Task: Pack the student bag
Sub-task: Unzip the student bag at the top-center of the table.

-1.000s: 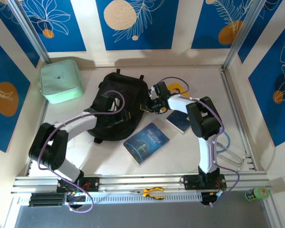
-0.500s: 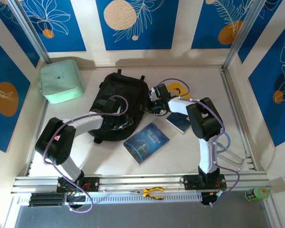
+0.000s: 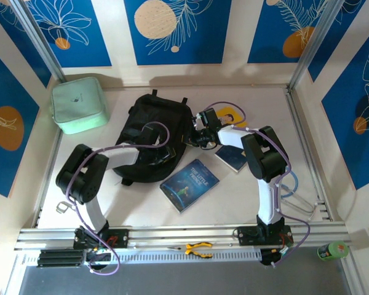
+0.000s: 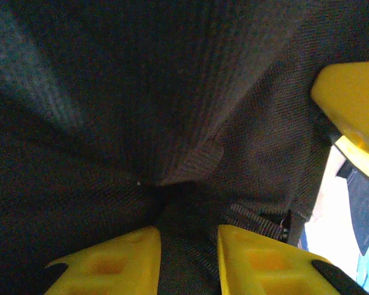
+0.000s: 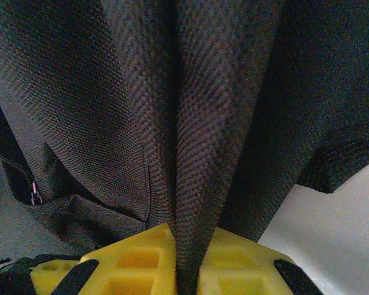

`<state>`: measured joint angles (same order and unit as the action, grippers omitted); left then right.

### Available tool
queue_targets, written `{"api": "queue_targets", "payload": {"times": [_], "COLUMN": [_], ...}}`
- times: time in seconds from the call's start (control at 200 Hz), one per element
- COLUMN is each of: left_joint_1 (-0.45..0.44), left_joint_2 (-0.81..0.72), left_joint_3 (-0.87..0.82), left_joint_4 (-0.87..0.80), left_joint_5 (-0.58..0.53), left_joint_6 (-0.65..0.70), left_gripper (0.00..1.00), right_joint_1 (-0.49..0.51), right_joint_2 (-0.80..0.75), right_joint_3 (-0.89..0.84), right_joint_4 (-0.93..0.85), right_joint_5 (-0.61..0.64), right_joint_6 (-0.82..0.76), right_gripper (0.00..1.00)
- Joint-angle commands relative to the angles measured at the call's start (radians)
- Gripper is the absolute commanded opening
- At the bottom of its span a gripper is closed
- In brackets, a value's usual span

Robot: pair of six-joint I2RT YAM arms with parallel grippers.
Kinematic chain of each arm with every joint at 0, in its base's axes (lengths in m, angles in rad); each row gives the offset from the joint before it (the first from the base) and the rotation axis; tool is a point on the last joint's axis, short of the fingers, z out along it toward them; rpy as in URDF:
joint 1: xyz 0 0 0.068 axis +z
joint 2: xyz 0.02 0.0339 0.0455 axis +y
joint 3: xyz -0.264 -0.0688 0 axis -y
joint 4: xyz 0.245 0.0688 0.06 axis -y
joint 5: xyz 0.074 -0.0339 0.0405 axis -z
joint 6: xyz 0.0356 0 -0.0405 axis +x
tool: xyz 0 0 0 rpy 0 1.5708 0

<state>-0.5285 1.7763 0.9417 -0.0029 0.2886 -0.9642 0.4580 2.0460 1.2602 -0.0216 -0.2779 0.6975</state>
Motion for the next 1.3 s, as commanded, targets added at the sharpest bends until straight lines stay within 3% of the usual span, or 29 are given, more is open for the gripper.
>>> {"api": "queue_targets", "payload": {"times": [0.0, 0.48, 0.69, 1.295], "left_joint_1": [-0.010, -0.011, -0.010, -0.011], "left_joint_2": [0.017, 0.011, -0.001, -0.238], "left_joint_3": [0.019, -0.003, -0.013, -0.096], "left_joint_4": [0.070, 0.072, 0.064, -0.139], "left_joint_5": [0.011, -0.018, -0.042, -0.150], "left_joint_6": [-0.008, 0.015, 0.026, 0.116], "left_gripper": [0.28, 0.25, 0.14, 0.02], "right_joint_1": [0.016, 0.024, 0.025, 0.047], "right_joint_2": [0.014, 0.016, 0.015, -0.002], "right_joint_3": [-0.005, 0.000, -0.001, -0.007], "right_joint_4": [-0.031, -0.050, -0.053, -0.078], "right_joint_5": [-0.026, 0.003, 0.014, 0.165], "right_joint_6": [0.014, 0.024, 0.028, 0.075], "right_gripper": [0.14, 0.14, 0.14, 0.11]}}
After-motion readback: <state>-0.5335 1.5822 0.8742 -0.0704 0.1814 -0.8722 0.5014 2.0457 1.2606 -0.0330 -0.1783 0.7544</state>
